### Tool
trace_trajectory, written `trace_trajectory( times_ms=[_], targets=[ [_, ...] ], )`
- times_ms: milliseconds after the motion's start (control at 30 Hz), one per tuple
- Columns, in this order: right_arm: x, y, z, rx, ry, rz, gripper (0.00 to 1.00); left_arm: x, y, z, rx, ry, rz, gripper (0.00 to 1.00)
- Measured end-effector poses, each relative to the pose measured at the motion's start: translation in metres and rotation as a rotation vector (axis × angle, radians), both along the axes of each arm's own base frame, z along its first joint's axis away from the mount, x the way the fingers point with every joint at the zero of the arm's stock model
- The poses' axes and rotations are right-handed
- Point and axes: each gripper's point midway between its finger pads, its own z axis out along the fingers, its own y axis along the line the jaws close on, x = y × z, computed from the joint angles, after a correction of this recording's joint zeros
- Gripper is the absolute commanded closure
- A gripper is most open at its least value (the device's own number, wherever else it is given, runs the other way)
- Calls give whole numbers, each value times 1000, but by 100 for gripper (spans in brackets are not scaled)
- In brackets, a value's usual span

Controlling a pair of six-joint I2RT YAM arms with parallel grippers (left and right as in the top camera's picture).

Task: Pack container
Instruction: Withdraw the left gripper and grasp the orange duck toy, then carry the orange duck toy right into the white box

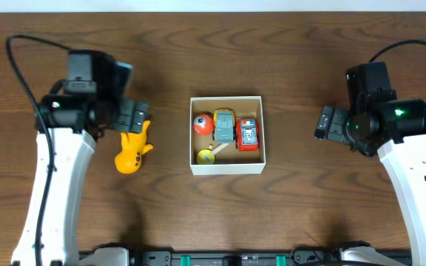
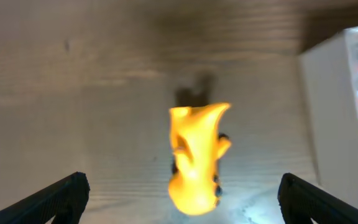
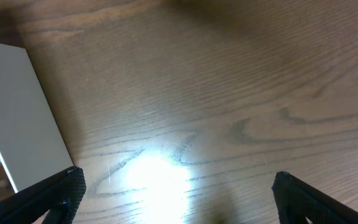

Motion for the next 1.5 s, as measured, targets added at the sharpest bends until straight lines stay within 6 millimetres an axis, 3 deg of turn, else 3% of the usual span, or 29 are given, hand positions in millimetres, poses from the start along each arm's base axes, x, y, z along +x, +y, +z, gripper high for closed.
trace_trajectory(
  times_ms=[100, 267, 500, 633, 667, 767, 967, 1167, 1200, 1500],
  targets=[
    [0, 0, 0, 0, 0, 0, 1, 2, 16, -37, -37, 89, 62, 2],
    [1, -1, 1, -6, -6, -3, 1, -2, 17, -92, -81, 263, 83, 2],
    [3, -12, 1, -11, -17, -68, 1, -7, 11, -137, -107, 408, 88, 2],
    [1, -26, 1, -10, -13, -138, 1, -10, 11, -150, -109, 447, 90, 0],
    [0, -29, 0, -9, -11, -148, 1, -10, 11, -151, -110, 452, 90, 5],
    [0, -33, -1, -11, -4, -167, 1, -11, 10, -154, -113, 461, 101, 32],
    [-1, -33, -2, -11, 0, -171, 1, -15, 7, -157, -128, 474, 95, 37],
    [-2, -33, -2, -11, 3, -171, 1, -17, 4, -158, -148, 481, 98, 81],
    [-2, -33, -2, -12, 6, -171, 1, -18, 4, -158, -148, 482, 97, 94],
    [-4, -33, -3, -12, 14, -171, 1, -22, 1, -158, -158, 500, 107, 94]
  ],
)
